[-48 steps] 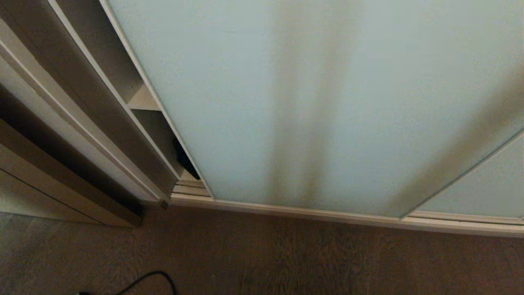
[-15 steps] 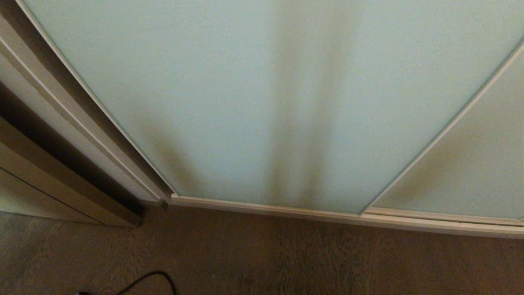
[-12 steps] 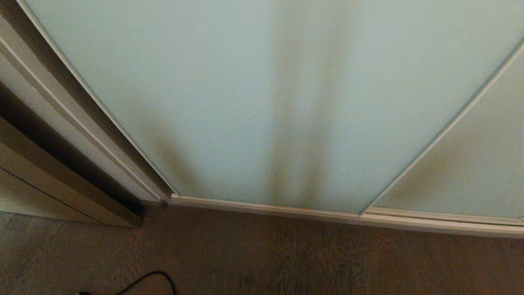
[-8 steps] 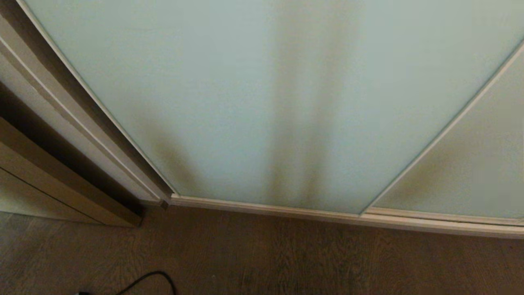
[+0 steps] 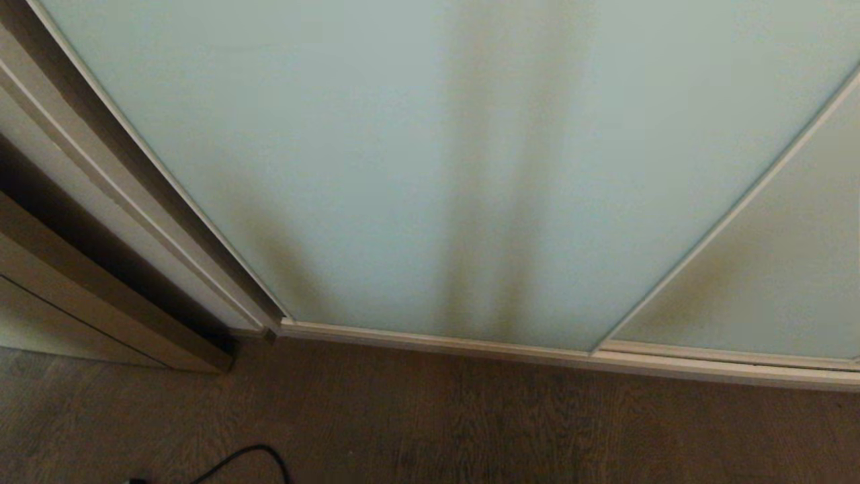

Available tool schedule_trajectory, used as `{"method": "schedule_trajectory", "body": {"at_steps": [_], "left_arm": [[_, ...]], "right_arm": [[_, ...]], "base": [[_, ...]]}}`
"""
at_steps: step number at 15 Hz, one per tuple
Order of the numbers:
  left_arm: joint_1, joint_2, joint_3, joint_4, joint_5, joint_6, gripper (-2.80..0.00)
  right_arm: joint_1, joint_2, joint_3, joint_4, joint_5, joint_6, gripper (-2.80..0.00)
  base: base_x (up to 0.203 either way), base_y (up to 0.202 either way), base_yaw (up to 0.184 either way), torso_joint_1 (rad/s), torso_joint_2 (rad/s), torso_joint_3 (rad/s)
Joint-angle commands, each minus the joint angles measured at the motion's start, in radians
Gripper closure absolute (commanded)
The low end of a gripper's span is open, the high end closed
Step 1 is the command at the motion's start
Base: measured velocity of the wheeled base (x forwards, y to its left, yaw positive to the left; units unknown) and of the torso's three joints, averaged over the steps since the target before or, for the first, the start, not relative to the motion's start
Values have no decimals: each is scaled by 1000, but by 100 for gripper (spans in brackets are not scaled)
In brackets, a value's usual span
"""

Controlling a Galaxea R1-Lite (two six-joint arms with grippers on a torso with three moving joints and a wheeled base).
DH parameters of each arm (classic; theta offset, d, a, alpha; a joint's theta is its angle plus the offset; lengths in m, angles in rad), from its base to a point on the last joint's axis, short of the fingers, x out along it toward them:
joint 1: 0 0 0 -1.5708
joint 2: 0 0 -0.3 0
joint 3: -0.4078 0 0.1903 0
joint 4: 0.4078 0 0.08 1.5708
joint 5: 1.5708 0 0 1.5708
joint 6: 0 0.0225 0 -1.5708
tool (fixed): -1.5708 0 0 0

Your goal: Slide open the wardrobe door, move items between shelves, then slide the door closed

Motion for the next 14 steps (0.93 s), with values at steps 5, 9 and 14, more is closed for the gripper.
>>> {"method": "schedule_trajectory", "body": {"at_steps": [5,9,14], "left_arm": [[0,1,0,0,0,0,0],[0,0,0,0,0,0,0],[0,0,0,0,0,0,0]], "right_arm": [[0,2,0,3,2,-9,0],[0,3,0,5,-2,-15,0],[0,3,2,0,-1,0,0]], "base": [[0,0,0,0,0,0],[0,0,0,0,0,0],[0,0,0,0,0,0]]}}
